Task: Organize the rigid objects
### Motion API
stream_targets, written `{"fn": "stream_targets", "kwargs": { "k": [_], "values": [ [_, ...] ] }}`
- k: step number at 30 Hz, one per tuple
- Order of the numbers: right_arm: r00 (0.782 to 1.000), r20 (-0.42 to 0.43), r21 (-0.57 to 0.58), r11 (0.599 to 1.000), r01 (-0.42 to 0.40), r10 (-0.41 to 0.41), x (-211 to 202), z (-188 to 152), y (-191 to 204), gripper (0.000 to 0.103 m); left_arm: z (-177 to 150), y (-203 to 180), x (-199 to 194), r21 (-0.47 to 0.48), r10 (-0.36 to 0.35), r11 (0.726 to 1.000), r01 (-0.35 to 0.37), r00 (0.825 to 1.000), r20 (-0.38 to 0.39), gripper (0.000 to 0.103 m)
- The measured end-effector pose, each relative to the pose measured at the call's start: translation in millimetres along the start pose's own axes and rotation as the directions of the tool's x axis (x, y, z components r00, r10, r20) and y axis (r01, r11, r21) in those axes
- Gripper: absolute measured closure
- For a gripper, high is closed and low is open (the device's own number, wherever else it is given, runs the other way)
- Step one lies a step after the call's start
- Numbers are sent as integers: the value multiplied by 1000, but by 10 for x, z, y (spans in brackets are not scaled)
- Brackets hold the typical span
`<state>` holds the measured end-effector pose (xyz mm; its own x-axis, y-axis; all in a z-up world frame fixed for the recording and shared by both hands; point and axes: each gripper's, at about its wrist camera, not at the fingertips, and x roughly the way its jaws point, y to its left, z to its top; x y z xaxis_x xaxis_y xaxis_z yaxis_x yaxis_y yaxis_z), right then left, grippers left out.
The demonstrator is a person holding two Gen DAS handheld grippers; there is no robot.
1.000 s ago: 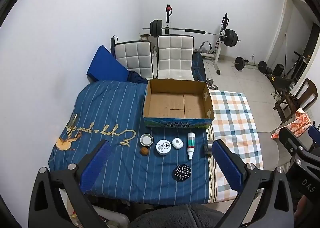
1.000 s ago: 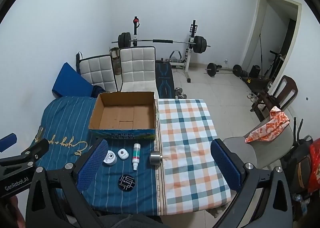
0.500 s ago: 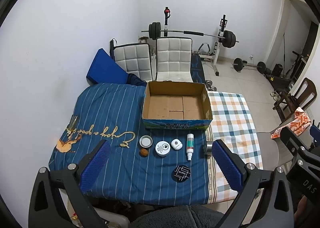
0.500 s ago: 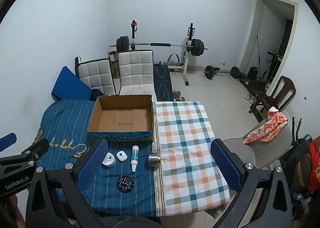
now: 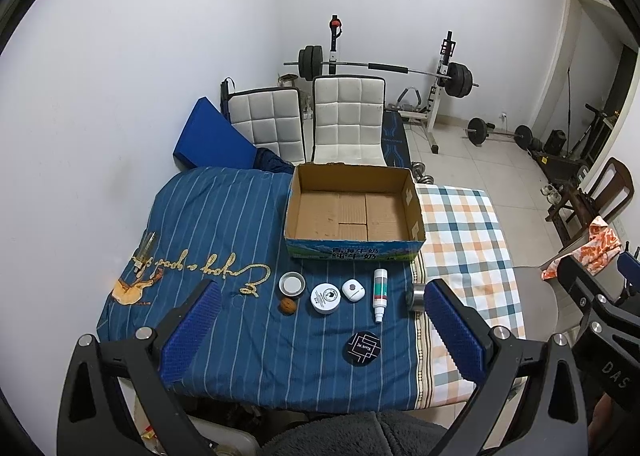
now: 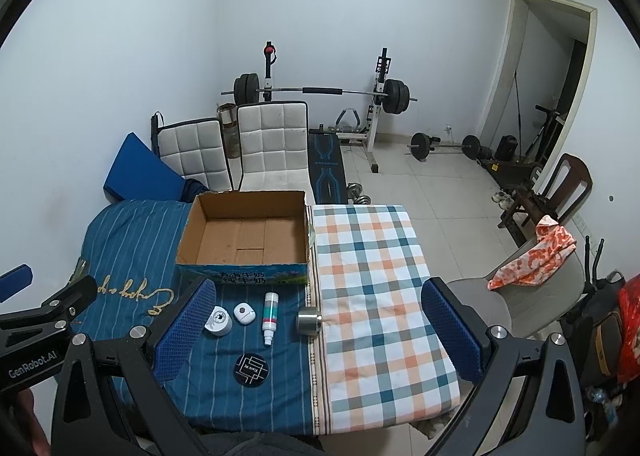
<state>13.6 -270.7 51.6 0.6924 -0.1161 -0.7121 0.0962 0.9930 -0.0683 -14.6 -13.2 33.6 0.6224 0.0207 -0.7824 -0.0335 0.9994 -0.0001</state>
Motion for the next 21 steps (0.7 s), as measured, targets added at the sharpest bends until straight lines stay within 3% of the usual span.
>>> {"fn": "stream_targets", "kwargs": {
  "k": [21],
  "values": [
    [1000,2,2,1000,5,-5,73,-9,7,0,-20,-17,9,-3,-2,1000,2,1000,4,0]
  ]
}}
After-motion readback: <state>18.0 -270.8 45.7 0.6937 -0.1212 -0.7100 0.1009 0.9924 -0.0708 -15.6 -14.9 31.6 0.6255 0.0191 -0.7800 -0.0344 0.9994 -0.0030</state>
